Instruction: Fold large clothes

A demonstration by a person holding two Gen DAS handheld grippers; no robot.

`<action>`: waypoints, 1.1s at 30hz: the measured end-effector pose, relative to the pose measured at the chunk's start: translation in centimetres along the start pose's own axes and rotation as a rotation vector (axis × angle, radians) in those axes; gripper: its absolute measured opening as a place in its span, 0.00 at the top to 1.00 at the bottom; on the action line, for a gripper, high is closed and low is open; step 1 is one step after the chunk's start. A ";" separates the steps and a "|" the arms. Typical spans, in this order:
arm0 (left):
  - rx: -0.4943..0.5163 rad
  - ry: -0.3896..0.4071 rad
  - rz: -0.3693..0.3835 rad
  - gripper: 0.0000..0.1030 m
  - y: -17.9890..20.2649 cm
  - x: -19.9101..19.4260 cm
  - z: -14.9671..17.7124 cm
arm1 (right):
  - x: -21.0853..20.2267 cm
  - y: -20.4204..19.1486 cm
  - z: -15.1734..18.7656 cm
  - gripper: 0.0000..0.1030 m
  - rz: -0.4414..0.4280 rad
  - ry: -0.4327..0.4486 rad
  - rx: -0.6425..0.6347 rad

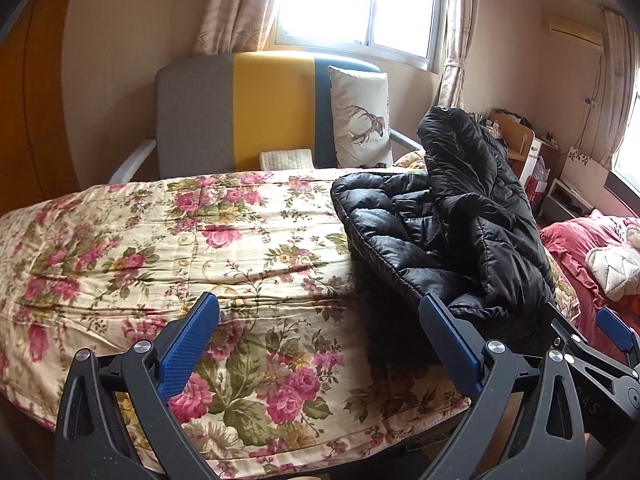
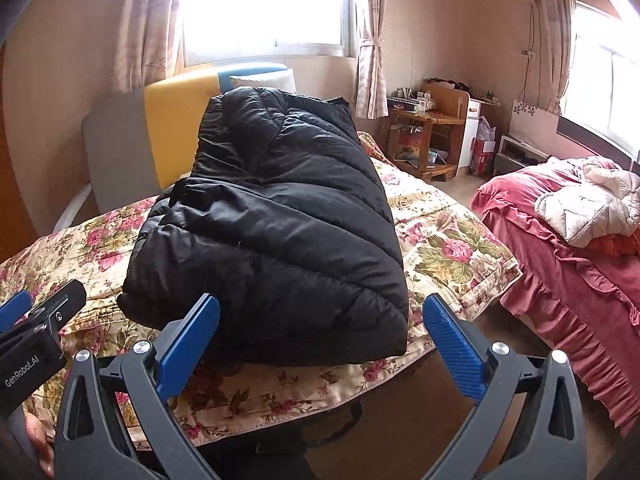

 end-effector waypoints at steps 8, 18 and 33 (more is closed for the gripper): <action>0.003 0.009 -0.010 0.04 0.0 -0.3 -0.1 | -0.2 -0.5 0.3 0.02 -0.009 0.003 -0.005; 0.003 0.014 -0.013 0.04 -0.1 -0.7 -0.2 | -0.7 -0.8 0.2 0.02 -0.018 0.015 -0.006; 0.011 0.017 -0.019 0.04 -0.2 -0.8 -0.2 | -1.1 -1.6 0.2 0.02 -0.027 0.030 -0.021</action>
Point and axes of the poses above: each gripper's, at about its wrist camera, not at the fingertips, and x roughly the way its jaws point, y to its right, z to its underside, the point moved 10 cm from there along x, roughly the way its jaws point, and after that the axes turned 11 degrees about x, right-handed, at the moved point
